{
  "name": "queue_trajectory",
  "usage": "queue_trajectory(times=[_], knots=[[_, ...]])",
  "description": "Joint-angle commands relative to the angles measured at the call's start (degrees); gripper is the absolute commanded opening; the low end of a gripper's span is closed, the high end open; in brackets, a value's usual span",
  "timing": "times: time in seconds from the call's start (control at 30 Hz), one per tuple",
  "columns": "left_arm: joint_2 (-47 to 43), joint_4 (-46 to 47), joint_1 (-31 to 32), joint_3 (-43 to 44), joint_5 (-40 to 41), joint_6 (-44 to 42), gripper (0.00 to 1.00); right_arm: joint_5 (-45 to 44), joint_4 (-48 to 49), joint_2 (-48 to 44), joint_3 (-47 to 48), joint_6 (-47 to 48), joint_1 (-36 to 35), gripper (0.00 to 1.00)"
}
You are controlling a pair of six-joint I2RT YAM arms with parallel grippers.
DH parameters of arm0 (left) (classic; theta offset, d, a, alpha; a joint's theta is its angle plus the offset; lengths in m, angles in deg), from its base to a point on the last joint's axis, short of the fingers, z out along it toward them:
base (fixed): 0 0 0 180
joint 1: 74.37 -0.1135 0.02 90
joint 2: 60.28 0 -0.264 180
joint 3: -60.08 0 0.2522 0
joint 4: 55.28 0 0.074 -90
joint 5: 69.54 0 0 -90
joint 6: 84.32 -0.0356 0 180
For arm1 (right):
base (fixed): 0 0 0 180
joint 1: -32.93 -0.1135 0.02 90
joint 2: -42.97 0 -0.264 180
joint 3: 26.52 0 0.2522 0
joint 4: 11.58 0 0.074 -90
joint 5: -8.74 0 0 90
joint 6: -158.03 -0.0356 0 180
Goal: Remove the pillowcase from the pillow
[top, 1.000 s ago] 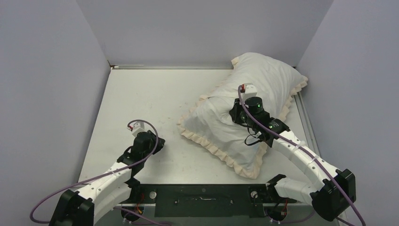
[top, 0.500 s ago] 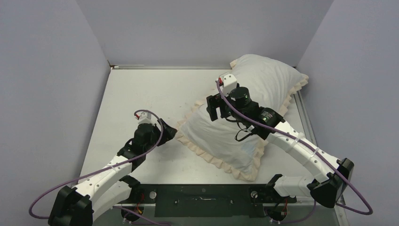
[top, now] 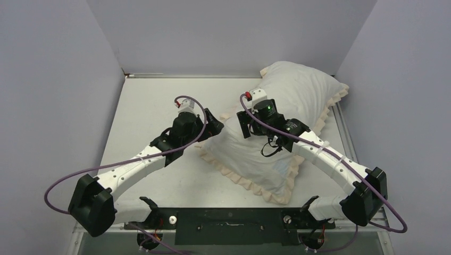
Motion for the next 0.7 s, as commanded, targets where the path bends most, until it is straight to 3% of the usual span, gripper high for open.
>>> queue_trajectory(times=[0.0,0.37,0.5,0.67], knots=[[6.17,1.49,1.49,7.87,3.74,0.04,0.93,-0.29,2.21,-0.36,-1.58,1.01,-0.12,0.93],[16.29,2.37,4.57,11.92,5.82,0.72,0.91,0.02,4.49,1.58,-4.99,0.85,-0.12,0.95],[16.05,2.63,5.96,7.68,5.51,1.12,0.8,-1.37,4.56,2.81,-5.32,0.28,-0.05,0.95],[11.16,5.05,7.13,-2.61,4.98,3.74,0.54,-1.77,4.67,3.81,-5.29,0.24,-0.01,0.95]])
